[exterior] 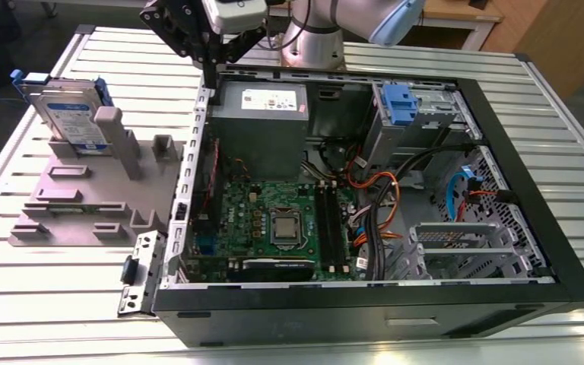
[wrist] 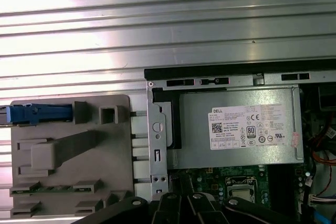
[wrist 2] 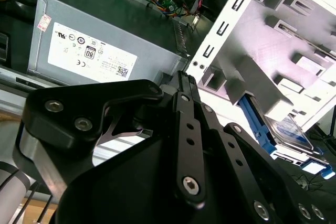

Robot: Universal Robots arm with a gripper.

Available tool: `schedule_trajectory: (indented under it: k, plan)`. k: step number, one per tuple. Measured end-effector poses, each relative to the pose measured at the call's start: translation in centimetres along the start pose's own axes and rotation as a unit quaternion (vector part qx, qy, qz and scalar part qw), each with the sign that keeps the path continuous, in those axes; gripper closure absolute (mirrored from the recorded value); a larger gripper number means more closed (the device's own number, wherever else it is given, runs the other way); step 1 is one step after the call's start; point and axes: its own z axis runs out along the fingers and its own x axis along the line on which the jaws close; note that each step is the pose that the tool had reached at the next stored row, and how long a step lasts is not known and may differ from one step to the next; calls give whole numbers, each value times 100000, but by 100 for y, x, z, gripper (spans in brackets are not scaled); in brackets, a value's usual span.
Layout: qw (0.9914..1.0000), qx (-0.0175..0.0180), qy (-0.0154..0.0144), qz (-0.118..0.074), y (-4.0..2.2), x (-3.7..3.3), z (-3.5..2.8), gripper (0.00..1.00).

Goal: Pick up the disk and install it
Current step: 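Reach for the disk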

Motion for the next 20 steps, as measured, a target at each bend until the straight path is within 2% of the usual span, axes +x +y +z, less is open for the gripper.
schedule_trajectory:
  k: [20]
  plan:
    - [100000, 0, 0, -1, -4, 45, 1, 89]
